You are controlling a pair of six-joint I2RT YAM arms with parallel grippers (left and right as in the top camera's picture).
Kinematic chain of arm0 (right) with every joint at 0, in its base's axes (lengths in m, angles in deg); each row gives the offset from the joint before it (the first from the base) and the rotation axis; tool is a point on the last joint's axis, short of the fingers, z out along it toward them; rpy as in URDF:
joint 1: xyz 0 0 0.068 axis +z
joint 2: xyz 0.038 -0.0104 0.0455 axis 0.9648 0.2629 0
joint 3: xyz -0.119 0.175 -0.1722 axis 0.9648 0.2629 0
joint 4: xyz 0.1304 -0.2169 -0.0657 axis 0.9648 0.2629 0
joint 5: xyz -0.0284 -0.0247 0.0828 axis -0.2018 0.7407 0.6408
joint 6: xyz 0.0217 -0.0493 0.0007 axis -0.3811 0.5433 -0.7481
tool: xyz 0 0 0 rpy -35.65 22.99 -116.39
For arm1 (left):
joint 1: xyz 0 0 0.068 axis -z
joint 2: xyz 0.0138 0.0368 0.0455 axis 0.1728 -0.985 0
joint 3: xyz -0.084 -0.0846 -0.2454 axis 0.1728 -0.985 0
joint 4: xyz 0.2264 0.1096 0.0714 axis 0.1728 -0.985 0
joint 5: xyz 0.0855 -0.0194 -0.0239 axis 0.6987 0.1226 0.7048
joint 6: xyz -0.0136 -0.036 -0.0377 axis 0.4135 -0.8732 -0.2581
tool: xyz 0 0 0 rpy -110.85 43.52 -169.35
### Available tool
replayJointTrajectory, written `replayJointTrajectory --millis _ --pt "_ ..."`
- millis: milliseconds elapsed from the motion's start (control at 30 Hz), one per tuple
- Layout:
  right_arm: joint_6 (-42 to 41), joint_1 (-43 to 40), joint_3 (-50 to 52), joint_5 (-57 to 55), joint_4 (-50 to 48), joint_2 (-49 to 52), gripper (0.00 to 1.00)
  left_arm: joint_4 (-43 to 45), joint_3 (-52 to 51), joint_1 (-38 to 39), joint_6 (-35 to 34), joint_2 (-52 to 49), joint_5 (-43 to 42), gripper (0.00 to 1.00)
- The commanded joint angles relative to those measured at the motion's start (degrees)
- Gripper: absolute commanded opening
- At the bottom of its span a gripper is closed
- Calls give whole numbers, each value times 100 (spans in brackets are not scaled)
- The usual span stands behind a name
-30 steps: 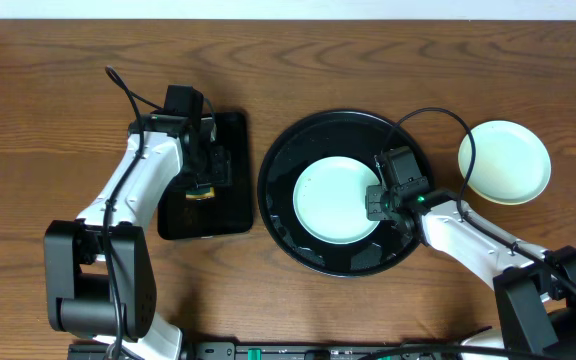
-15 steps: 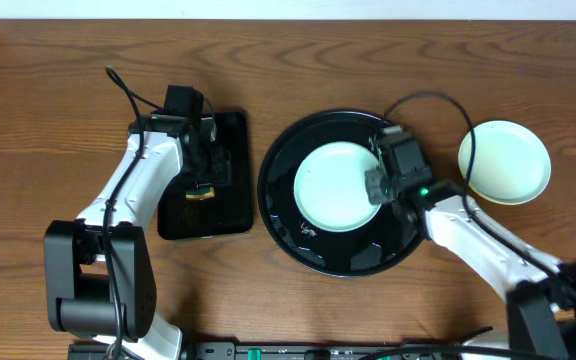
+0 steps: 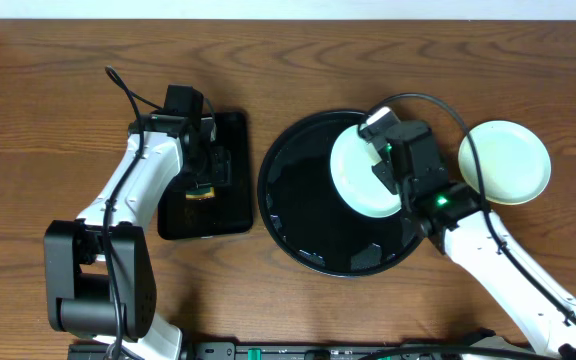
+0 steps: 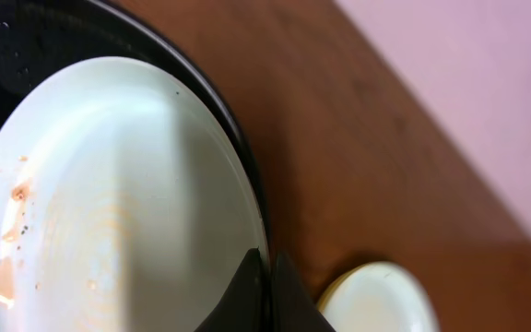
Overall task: Clean dirty plates on tray and stack at the side
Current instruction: 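Lift the blue plate with the right gripper and move it right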
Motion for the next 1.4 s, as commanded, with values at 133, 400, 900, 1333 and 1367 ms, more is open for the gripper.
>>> replayJointTrajectory --millis 133,400,900,1333,1367 --pt "957 708 -144 -1239 -496 -144 1 2 -28 0 9 -15 52 69" --pt "1296 1198 -144 -1978 -1032 -144 1 4 -28 2 9 -15 52 69" --pt "2472 1871 -144 -2612 -1519 -144 1 4 -28 2 9 -15 52 69" --pt "1661 1696 -144 -2876 -1731 -144 1 2 -28 2 7 -15 52 69" --pt "1316 1596 -144 -2876 -1703 -144 1 4 -28 2 7 -15 50 69"
